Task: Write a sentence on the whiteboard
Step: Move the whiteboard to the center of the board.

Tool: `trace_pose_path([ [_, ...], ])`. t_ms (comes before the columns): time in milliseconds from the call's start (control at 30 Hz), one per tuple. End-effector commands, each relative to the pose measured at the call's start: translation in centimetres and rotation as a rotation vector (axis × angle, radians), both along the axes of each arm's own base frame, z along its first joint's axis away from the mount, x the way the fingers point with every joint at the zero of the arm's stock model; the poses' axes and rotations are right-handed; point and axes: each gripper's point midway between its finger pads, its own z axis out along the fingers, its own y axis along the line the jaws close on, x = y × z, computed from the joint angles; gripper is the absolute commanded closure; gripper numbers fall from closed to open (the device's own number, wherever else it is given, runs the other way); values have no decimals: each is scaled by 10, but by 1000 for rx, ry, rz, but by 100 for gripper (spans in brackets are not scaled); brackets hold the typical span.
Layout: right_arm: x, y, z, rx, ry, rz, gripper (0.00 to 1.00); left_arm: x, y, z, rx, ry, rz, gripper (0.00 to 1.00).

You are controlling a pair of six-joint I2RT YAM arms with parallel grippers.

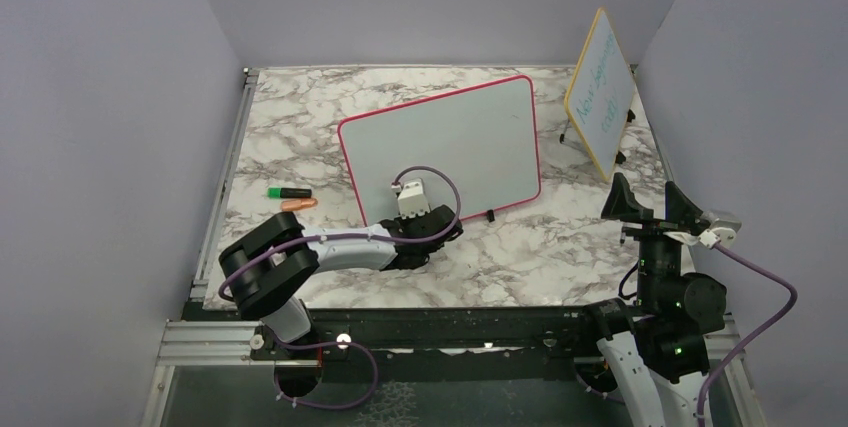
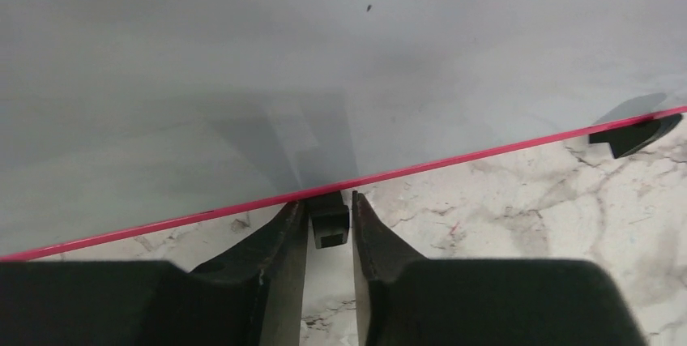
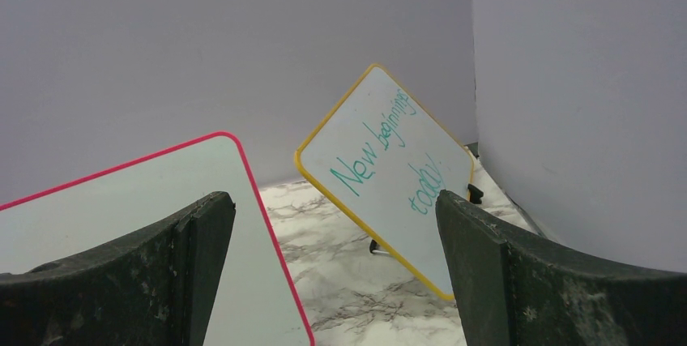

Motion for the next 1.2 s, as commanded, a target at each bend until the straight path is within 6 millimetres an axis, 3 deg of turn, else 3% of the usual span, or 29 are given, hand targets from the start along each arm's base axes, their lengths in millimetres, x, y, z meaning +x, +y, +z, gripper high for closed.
trace_pose_path([
  [0, -2, 1, 1, -3, -3, 9, 0, 0, -33, 29, -150, -25, -21, 70],
  [333, 2, 2, -4, -10, 22, 5, 0, -13, -46, 49, -189, -34, -102, 44],
  [600, 10, 4, -9, -24, 63, 10, 0, -24, -17, 93, -177, -101, -165, 5],
  [767, 17, 7, -14, -39, 96, 13, 0, -21, 3, 135, -120, -220, -231, 1],
  [1167, 37, 2, -31, -29, 256, -36, 0, 6, 45, 263, 89, -547, -353, 1],
])
